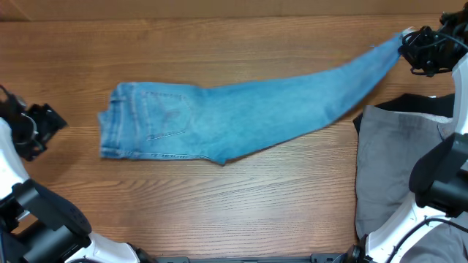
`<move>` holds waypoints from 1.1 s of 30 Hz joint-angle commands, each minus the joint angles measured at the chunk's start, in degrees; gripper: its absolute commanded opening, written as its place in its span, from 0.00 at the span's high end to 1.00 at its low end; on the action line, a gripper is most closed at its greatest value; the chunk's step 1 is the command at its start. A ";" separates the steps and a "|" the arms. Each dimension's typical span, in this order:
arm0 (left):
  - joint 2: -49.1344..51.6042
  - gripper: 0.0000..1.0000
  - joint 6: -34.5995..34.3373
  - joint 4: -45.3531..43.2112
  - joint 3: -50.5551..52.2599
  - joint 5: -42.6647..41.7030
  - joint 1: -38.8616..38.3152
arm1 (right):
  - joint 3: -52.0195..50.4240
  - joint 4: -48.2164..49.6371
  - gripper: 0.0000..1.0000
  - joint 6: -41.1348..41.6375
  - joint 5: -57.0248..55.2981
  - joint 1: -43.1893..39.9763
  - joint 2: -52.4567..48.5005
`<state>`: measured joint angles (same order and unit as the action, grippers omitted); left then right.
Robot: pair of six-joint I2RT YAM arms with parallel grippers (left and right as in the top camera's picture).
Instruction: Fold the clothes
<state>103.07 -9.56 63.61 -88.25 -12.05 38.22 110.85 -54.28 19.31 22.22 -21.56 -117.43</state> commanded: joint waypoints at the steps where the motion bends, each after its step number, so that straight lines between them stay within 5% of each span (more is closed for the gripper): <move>1: 0.44 0.24 8.11 -6.27 7.48 -12.52 -2.40 | 0.61 -1.95 0.96 -1.79 0.79 1.31 -0.13; 3: 0.44 0.26 12.85 -9.79 10.54 -18.01 -3.72 | 0.61 -3.54 0.96 -1.75 -0.42 1.29 -0.15; 6: 0.44 0.26 15.91 -11.87 12.15 -18.34 -5.55 | 0.61 -6.91 0.63 -1.49 -3.17 1.09 -0.15; 14: 0.39 0.26 17.31 -12.92 7.65 -18.82 -7.15 | 0.61 -15.43 0.60 0.37 -5.16 -4.20 0.72; 19: 0.42 0.19 17.29 -16.87 4.46 -19.12 -7.98 | 0.61 -19.19 0.58 -8.68 4.50 -4.44 1.03; 26: 5.01 0.07 20.55 -27.02 4.48 -12.76 -14.40 | 0.61 -26.56 0.56 -16.85 10.93 3.72 1.03; 33: 14.40 0.09 20.72 -31.56 4.44 -13.05 -15.41 | 0.61 -28.37 0.56 -16.76 10.91 11.26 1.03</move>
<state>113.58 9.54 32.73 -83.05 -25.80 22.48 110.85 -82.65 3.84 32.16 -12.51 -117.69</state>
